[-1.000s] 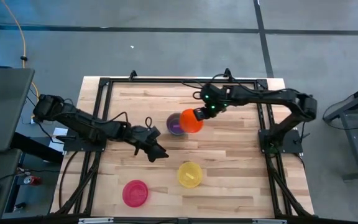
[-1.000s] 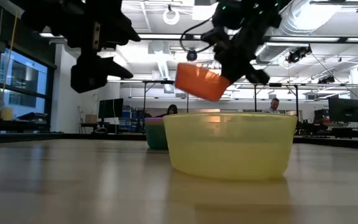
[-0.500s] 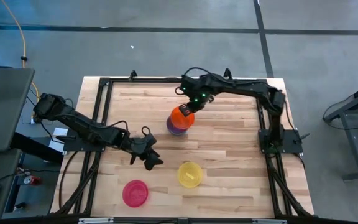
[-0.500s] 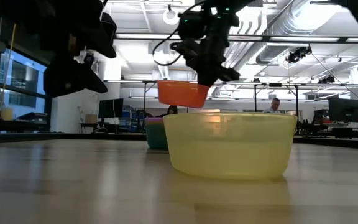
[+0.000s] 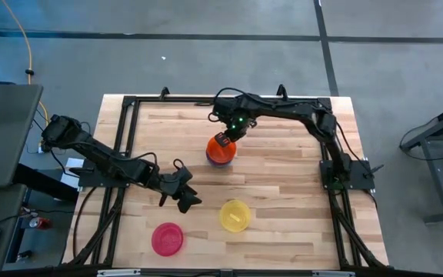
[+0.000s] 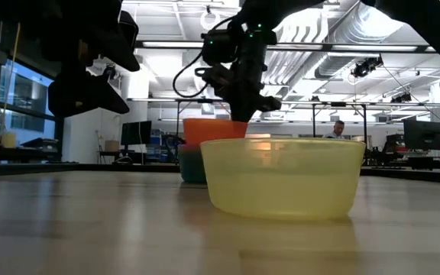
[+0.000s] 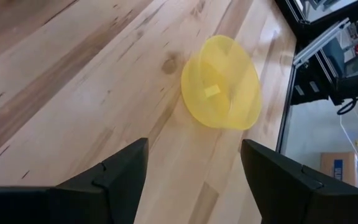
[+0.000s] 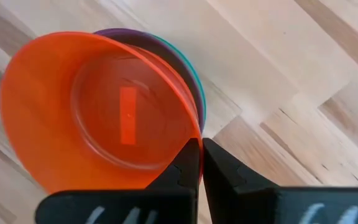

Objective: Nest bowls inside each other
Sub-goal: Stack the orange bowl on the violet bowl, then stack the yellow bowl on the orange bowl

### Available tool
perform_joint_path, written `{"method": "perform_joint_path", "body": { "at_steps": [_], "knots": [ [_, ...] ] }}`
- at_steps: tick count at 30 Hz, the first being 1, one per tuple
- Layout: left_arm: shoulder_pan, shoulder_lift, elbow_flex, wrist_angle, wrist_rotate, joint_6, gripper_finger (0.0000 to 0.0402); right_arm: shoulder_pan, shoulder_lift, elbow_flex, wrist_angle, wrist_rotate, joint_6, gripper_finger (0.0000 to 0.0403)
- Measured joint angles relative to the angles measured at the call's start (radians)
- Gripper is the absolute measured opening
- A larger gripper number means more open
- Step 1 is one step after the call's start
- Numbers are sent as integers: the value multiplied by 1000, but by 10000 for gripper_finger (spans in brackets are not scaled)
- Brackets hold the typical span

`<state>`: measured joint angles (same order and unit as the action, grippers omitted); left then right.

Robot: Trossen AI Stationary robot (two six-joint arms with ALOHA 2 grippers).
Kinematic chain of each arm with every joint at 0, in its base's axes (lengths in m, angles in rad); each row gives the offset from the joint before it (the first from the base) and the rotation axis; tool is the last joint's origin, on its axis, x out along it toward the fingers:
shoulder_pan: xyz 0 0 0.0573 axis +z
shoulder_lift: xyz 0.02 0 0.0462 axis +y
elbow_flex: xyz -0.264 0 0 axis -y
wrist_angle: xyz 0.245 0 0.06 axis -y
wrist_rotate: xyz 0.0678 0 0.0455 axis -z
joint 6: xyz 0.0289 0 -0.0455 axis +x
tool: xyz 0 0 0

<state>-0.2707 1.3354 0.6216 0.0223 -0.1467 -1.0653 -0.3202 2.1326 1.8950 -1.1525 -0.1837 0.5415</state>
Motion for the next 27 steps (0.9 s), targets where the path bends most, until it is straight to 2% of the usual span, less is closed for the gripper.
{"method": "perform_joint_path", "body": {
  "at_steps": [15,18,27],
  "knots": [
    [0,0,0,1,0,1,245,2,42,0,32,-29,-12,8],
    [2,0,0,1,0,-1,245,4,42,0,32,-51,-19,42],
    [48,0,0,5,0,-24,245,16,33,0,15,-27,-24,185]
  ]
}}
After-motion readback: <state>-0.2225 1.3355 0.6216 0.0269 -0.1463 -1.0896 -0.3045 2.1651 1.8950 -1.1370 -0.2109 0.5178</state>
